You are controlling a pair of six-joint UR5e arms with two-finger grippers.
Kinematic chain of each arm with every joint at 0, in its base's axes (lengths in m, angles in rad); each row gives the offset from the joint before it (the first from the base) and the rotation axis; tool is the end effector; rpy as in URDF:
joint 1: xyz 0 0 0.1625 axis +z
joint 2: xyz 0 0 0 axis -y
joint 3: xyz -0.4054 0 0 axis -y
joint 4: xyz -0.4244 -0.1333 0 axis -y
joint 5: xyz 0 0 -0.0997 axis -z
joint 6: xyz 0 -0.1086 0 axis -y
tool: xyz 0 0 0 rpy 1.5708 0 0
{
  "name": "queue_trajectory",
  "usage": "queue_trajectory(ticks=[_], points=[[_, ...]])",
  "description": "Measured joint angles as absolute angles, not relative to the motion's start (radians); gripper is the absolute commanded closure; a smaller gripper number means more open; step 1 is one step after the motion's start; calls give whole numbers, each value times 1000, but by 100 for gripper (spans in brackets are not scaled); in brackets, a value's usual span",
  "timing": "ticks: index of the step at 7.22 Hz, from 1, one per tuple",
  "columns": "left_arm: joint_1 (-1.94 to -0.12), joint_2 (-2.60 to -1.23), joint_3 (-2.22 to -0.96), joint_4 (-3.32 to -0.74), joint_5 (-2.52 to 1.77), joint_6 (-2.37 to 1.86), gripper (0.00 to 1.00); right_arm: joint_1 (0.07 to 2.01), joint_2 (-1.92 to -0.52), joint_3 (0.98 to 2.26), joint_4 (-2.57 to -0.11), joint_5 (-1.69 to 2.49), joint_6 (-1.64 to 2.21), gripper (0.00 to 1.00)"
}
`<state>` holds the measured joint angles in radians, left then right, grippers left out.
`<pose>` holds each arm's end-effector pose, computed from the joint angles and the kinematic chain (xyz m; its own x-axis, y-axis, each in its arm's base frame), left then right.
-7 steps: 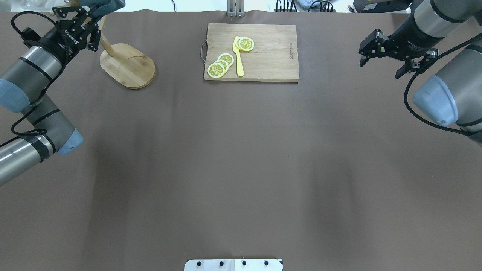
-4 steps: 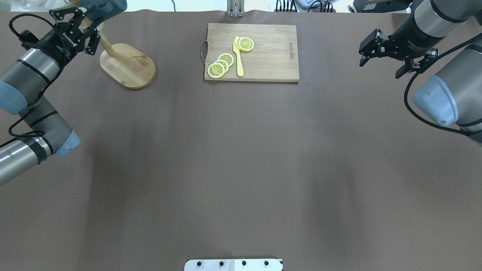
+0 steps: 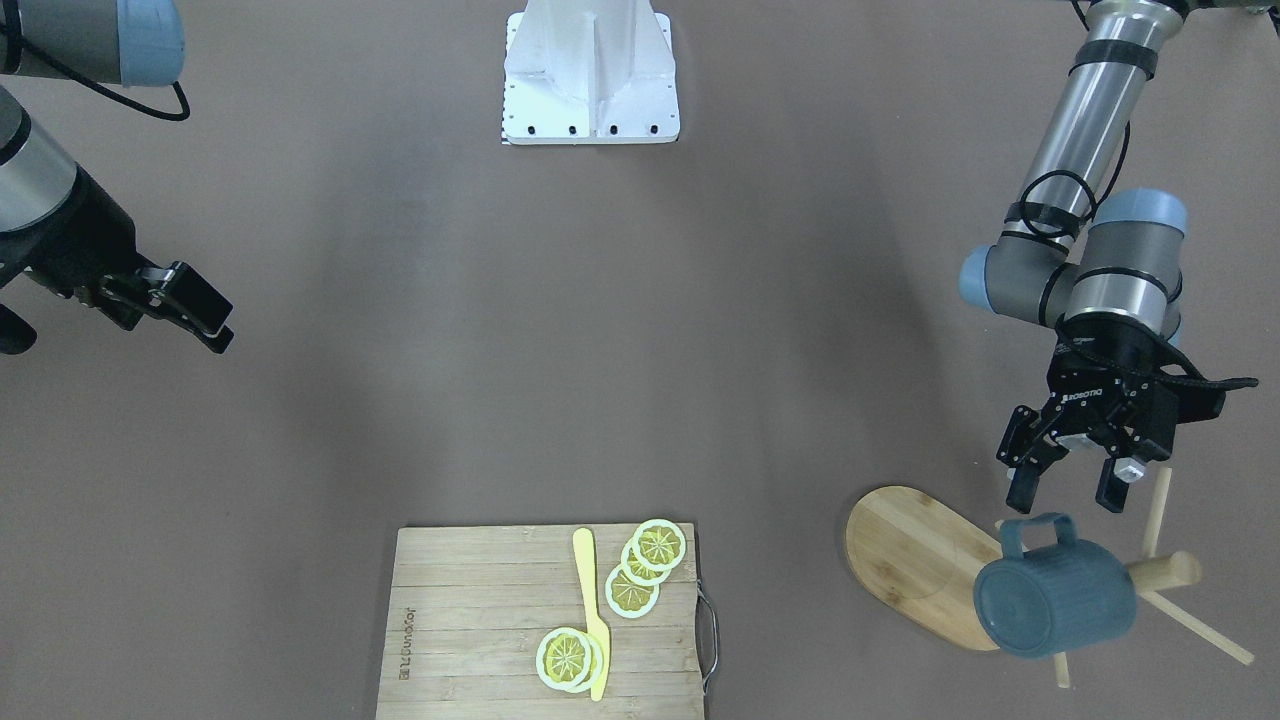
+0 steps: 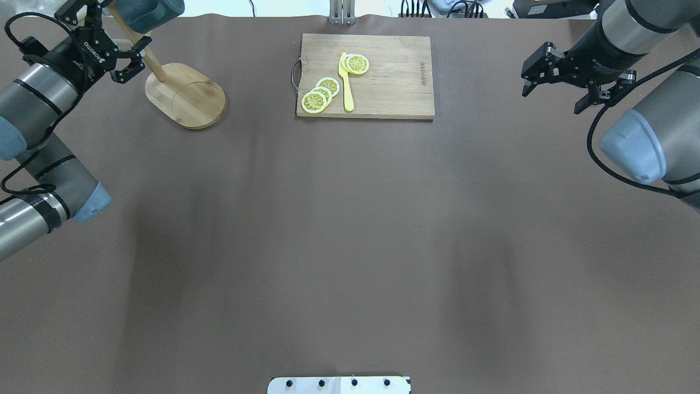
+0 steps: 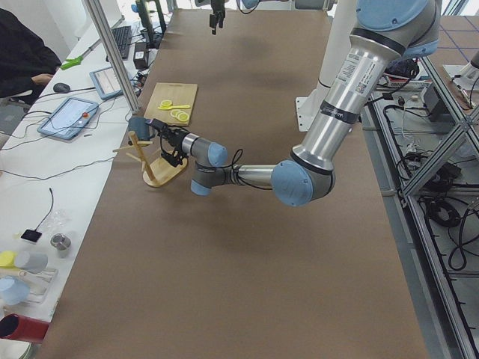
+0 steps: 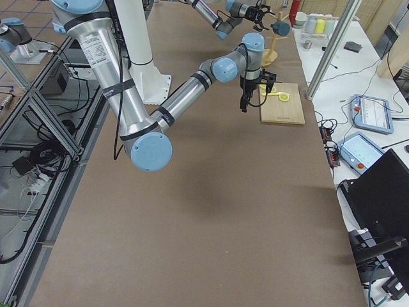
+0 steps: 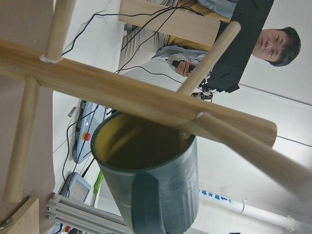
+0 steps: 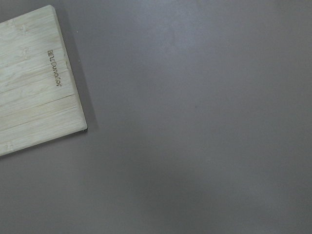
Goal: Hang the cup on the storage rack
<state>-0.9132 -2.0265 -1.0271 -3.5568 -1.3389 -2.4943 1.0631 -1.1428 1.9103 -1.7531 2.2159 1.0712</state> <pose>0.2838 -0.6264 0.4354 -0.8390 -0.1837 -0.5121 0.3880 0.4578 -0.7999 -0.2346 -0.5615 0.2539 0.6129 0.3143 0.7250 -0.2770 0.9447 -0.1753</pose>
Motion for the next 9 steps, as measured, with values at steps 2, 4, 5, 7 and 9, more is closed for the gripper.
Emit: queue_trajectory(ticks=[2, 4, 5, 7, 9], points=[[-927, -1919, -1147, -3556, -1377, -2492, 2, 1062, -1143, 1912, -1753, 2215, 1072, 0], [-986, -1787, -1277, -3552, -1466, -2488, 2, 1062, -1145, 1913, -1752, 2214, 1072, 0], [-1054, -1751, -1310, -3548, -1551, -2484, 2, 1062, -1146, 1913, -1752, 2212, 1072, 0], [-1252, -1733, -1332, -3505, -1751, -2424, 2, 1062, -1154, 1925, -1752, 2210, 1071, 0], [-1426, -1750, -1338, -3394, -1936, -2150, 2, 1066, -1169, 1936, -1752, 2208, 1066, 0]])
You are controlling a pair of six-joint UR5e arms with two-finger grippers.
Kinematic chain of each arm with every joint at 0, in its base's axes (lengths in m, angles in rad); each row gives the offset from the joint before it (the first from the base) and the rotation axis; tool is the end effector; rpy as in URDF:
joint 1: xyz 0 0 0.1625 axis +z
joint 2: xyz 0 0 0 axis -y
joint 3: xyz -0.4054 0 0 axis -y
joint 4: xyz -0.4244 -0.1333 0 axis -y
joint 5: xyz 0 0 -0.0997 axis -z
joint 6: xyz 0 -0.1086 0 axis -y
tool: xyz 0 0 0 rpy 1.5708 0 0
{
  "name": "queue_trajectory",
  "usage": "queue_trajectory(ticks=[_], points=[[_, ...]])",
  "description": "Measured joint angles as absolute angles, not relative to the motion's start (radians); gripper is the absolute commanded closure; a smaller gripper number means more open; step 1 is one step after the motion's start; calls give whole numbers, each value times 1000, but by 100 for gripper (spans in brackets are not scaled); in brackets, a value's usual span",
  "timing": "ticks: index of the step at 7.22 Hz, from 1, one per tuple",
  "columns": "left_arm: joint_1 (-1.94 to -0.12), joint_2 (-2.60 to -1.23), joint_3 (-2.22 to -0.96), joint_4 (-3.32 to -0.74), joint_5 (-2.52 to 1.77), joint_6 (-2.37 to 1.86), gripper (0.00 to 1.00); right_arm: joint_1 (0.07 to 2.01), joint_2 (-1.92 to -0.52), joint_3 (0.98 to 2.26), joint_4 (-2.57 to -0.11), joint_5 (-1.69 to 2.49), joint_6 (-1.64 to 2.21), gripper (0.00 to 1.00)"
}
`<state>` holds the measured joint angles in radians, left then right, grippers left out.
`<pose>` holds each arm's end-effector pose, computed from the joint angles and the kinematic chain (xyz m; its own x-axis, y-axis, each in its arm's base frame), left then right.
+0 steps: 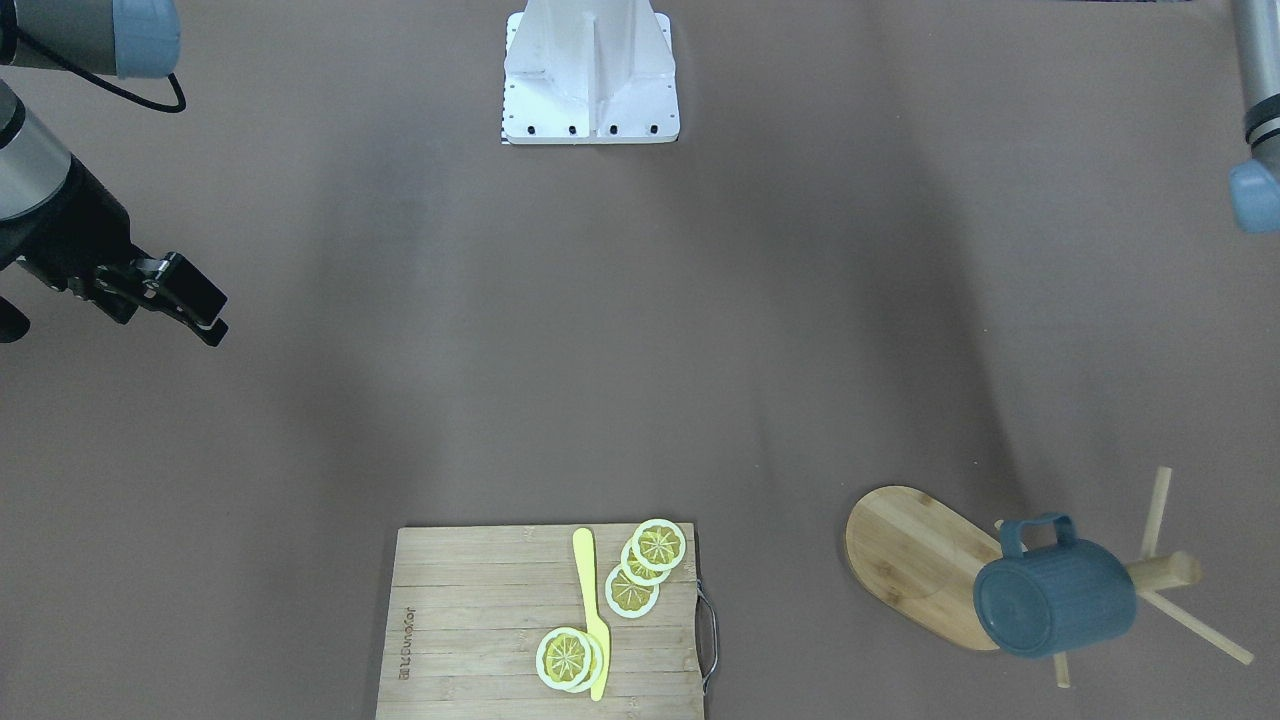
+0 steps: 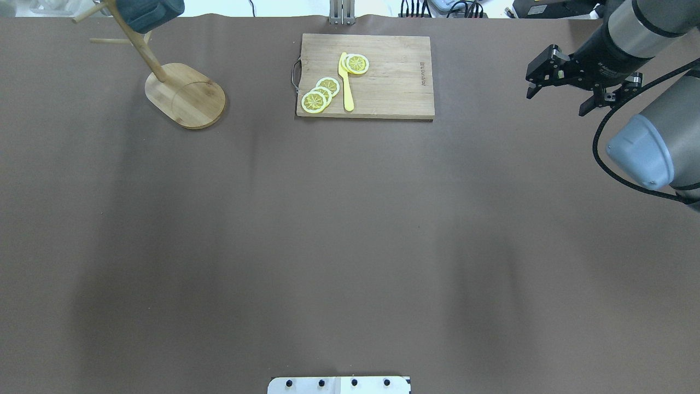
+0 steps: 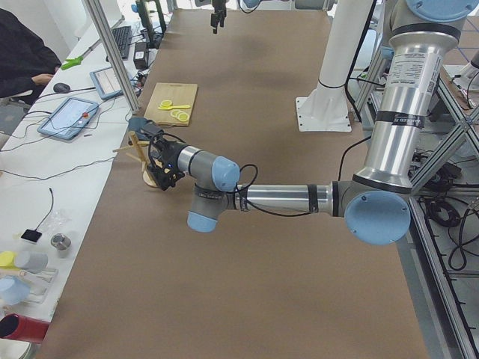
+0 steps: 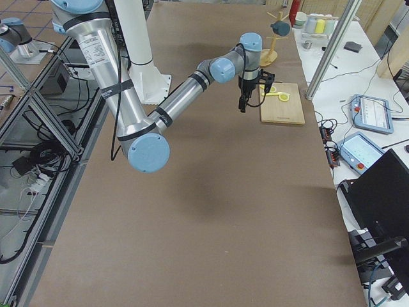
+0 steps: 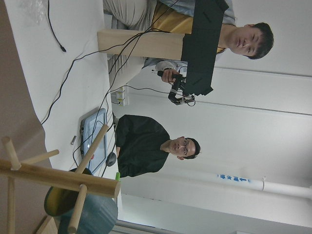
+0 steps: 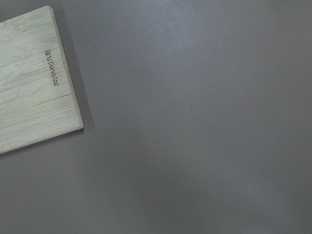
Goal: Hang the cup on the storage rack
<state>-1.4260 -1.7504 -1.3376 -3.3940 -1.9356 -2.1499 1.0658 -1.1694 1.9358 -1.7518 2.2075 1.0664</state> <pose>-0.0105 -0.5836 0.4663 -0.5021 -0.0996 -0.8590 0.7159 0.5094 -0.4775 -0.2279 -0.5544 0.2590 0.6163 0.3117 0.7232 -0.2820 0.9448 -0.1668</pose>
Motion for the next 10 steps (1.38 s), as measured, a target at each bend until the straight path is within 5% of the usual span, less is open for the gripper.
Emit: queue_trajectory(ticks=[10], points=[[-1513, -1716, -1356, -2472, -2126, -329, 2, 1377, -1404, 1839, -1752, 2210, 358, 0]])
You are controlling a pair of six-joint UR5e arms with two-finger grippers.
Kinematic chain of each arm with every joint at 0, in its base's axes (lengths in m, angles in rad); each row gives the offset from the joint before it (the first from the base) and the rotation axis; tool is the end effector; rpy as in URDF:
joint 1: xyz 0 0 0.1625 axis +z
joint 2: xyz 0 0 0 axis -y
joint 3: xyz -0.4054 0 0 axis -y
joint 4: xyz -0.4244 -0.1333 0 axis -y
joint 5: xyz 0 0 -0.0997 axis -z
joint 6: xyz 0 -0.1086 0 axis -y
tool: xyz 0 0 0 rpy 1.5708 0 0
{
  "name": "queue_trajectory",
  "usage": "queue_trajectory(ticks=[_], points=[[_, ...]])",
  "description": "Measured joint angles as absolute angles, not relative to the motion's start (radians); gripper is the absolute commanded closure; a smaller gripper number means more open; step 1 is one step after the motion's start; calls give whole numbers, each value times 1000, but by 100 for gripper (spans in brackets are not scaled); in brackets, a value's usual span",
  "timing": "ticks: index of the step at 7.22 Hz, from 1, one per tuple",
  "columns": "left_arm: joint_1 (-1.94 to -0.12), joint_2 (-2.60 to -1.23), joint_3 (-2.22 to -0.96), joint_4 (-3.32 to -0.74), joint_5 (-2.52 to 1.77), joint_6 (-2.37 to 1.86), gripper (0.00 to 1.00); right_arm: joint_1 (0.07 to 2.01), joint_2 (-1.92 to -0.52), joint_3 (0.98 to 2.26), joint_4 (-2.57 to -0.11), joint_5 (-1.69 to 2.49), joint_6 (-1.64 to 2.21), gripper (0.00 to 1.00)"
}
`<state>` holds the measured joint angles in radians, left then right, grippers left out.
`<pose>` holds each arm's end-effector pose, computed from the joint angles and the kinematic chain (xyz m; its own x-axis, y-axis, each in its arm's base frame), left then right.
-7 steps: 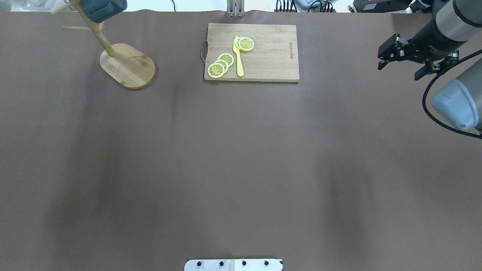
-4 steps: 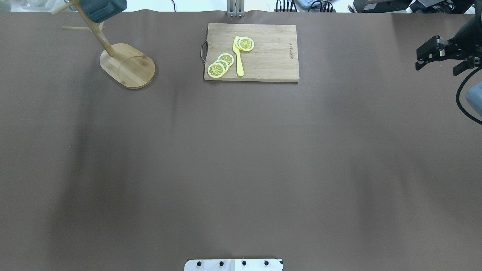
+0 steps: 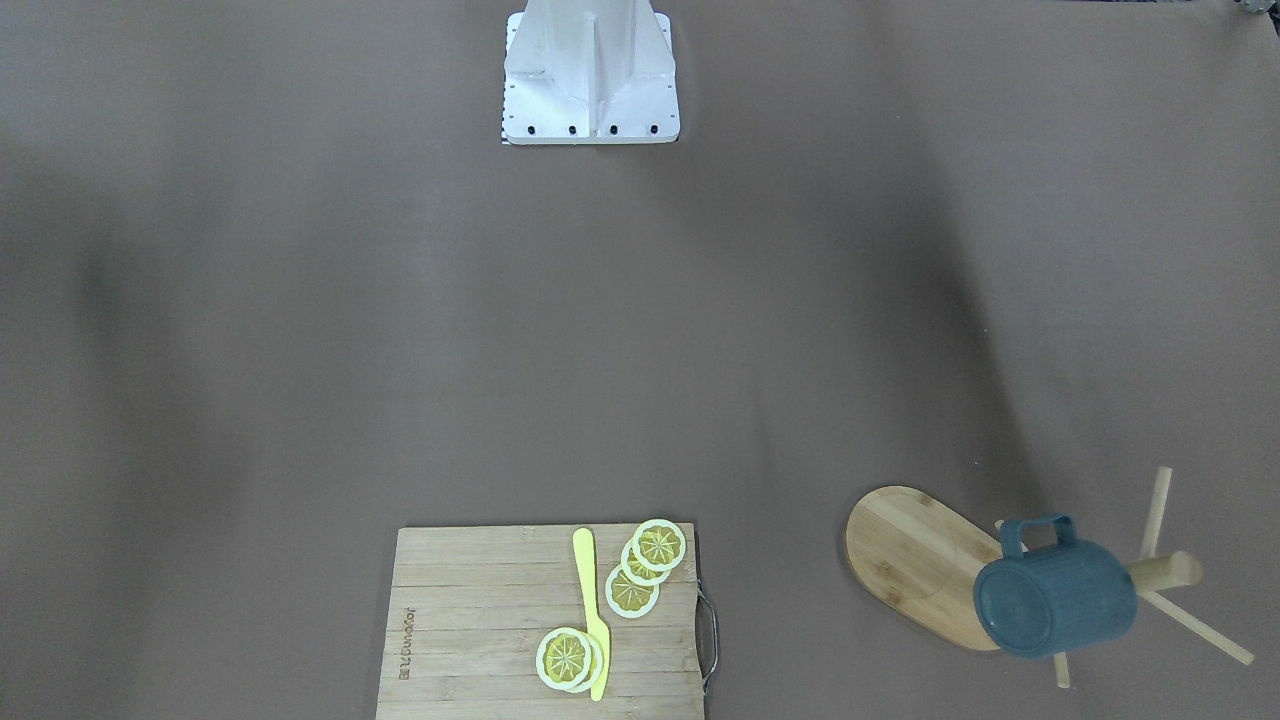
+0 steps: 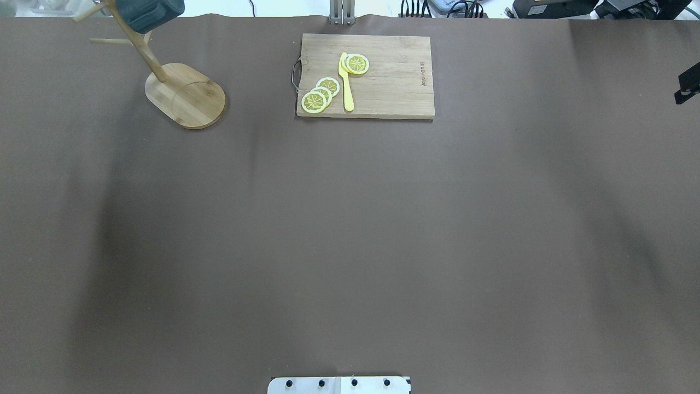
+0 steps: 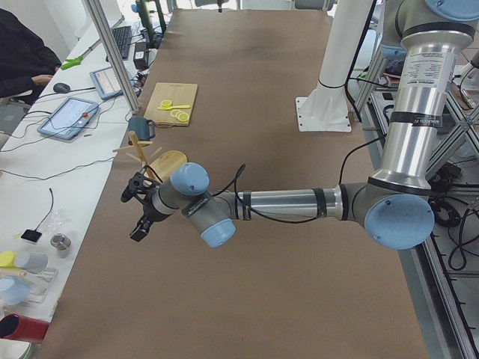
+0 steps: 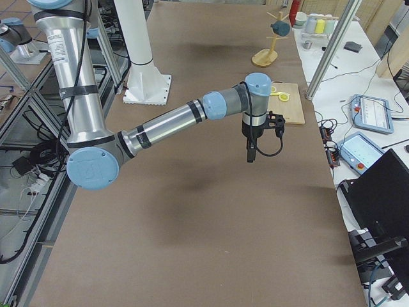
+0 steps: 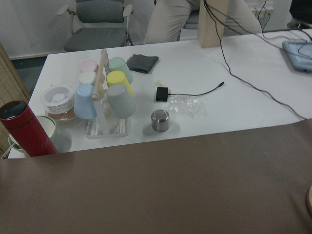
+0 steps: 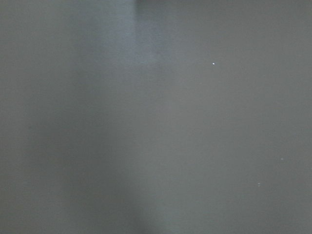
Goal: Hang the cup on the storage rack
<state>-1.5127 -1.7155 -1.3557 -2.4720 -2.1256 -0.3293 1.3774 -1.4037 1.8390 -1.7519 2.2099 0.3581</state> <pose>-0.0401 -0.6206 0.5821 0.7943 0.1965 -0.5749 0.2301 0.7785 0.5839 -0.0424 -0.5732 0.4426 0.7759 0.0506 0.6288 -0.0918 0.9952 0.0332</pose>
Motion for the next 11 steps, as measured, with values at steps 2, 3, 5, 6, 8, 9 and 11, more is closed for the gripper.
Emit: queue_trajectory(ticks=[2, 3, 5, 6, 8, 9, 11], points=[[-1530, -1726, -1422, -2216, -2143, -128, 2, 1457, -1443, 1760, -1708, 2214, 205, 0], [-1534, -1739, -1477, -2045, -2143, -27, 2, 1481, -1481, 1730, -1648, 2219, 171, 0], [-1540, -1770, -1560, -1799, -2144, 83, 2, 1509, -1544, 1692, -1572, 2267, 152, 0], [-1540, -1775, -1572, -1756, -2145, 95, 2, 1523, -1571, 1686, -1562, 2294, 149, 0], [-1540, -1765, -1554, -1718, -2161, 100, 2, 1535, -1625, 1692, -1557, 2321, 156, 0], [-1540, -1753, -1550, -1688, -2197, 99, 2, 1536, -1658, 1697, -1557, 2337, 161, 0], [-1541, -1749, -1548, -1625, -2258, 92, 2, 1546, -1701, 1726, -1561, 2364, 177, 0]])
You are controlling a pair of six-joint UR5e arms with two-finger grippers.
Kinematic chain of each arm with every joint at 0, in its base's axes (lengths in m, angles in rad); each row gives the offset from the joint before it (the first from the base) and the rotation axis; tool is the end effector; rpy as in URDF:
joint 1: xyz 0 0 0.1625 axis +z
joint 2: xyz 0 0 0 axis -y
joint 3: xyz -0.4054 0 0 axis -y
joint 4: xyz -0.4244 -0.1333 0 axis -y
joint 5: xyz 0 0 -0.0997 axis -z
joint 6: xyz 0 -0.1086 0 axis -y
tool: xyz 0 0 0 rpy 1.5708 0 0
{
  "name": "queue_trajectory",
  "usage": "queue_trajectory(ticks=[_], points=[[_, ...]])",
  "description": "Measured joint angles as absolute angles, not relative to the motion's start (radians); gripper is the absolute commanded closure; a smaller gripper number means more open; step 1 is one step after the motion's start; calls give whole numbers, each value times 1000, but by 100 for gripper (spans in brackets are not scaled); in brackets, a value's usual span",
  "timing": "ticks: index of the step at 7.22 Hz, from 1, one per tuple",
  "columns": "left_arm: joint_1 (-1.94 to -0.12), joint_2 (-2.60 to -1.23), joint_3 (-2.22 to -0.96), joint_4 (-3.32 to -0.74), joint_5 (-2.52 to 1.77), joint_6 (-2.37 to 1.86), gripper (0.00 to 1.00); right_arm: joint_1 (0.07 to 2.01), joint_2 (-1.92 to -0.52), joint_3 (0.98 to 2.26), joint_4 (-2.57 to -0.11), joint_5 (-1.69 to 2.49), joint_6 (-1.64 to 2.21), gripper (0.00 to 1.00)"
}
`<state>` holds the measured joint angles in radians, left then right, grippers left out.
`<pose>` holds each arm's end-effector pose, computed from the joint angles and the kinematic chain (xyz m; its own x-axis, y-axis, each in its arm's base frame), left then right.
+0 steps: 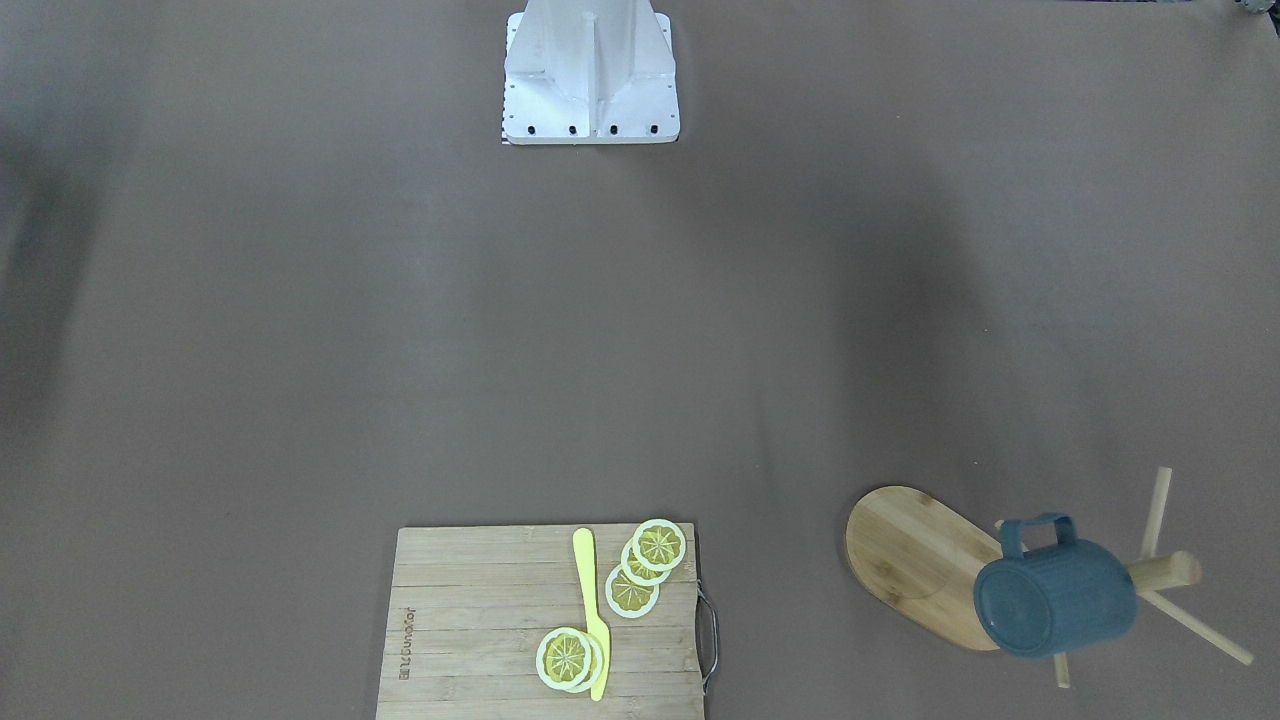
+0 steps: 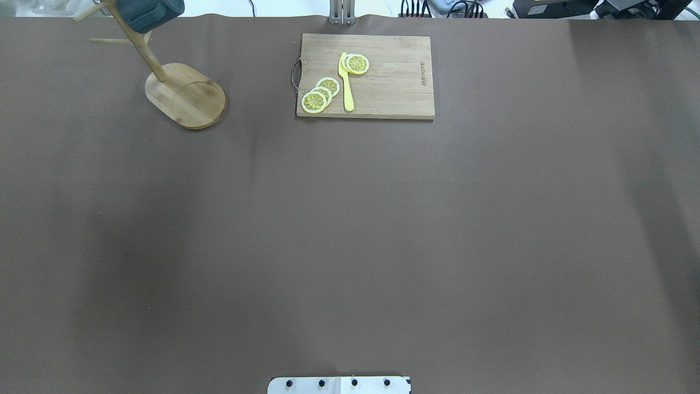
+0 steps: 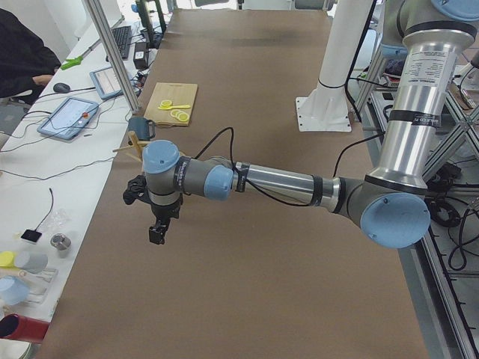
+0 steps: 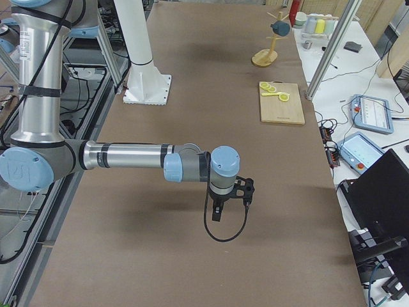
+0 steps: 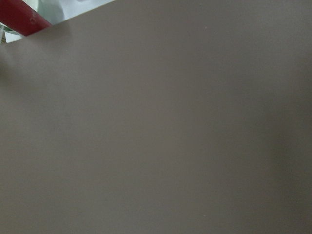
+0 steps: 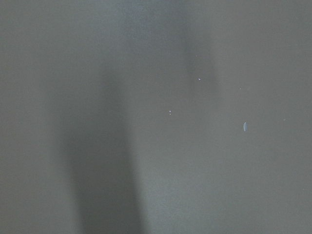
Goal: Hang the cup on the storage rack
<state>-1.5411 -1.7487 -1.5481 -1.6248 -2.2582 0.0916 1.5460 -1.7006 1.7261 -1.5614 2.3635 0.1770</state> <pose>-0.0464 -0.6076 0.5573 0.7628 0.2435 -0.5991 -0.0992 0.9595 0.2636 0.0442 -0.4753 0.6264 0.6945 0.1343 0.7068 -0.0991 0.9909 -0.0910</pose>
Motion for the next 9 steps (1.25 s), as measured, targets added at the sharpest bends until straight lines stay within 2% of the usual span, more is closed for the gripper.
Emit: queue_trajectory(ticks=[9], points=[[-1560, -1649, -1539, -1648, -2289, 87, 2, 1560, -1651, 1740, -1571, 2388, 192, 0]])
